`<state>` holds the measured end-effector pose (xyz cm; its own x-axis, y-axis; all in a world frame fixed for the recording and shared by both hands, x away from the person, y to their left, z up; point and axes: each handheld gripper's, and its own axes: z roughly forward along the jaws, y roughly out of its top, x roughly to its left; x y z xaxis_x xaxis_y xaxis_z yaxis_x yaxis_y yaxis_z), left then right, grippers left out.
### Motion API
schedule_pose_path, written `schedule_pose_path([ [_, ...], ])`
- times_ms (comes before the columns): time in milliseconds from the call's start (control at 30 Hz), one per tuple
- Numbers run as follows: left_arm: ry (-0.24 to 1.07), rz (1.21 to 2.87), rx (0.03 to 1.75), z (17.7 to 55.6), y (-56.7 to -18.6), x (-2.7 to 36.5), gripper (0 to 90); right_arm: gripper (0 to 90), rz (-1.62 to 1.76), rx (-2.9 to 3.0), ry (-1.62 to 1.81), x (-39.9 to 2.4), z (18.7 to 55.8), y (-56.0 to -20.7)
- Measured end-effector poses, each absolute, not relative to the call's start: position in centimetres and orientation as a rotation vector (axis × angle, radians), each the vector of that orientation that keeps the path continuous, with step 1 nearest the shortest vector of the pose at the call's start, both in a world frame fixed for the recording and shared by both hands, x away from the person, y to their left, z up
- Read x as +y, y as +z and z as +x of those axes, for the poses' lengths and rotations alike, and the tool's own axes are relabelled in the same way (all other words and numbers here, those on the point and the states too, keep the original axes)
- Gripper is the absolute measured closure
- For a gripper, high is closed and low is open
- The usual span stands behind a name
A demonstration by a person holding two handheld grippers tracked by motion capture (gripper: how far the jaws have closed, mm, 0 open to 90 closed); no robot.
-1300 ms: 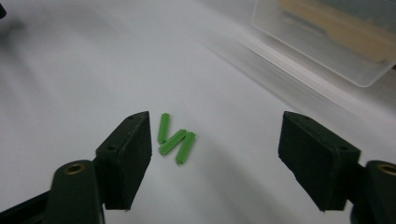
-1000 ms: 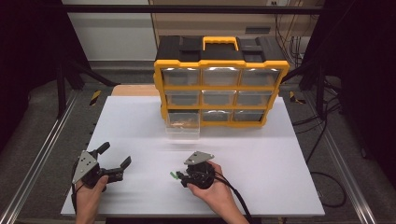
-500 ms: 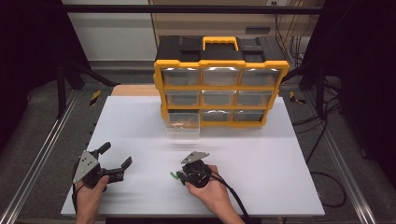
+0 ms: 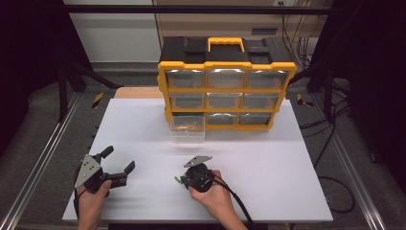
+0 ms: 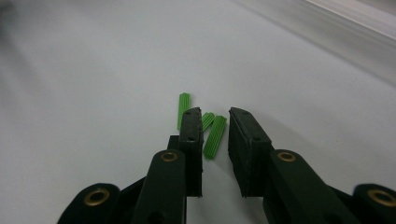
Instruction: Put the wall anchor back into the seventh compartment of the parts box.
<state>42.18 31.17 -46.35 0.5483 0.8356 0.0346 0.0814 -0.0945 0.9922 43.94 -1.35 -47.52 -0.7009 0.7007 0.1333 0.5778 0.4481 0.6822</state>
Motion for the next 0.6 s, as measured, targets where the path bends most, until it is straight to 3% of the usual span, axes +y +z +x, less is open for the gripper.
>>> schedule_pose_path([
  [600, 0.761, 1.555, 0.807, 42.20, -46.36, 31.16, 1.4, 84.1, 1.126, 2.522, 1.076, -1.08, 43.99, -47.77],
])
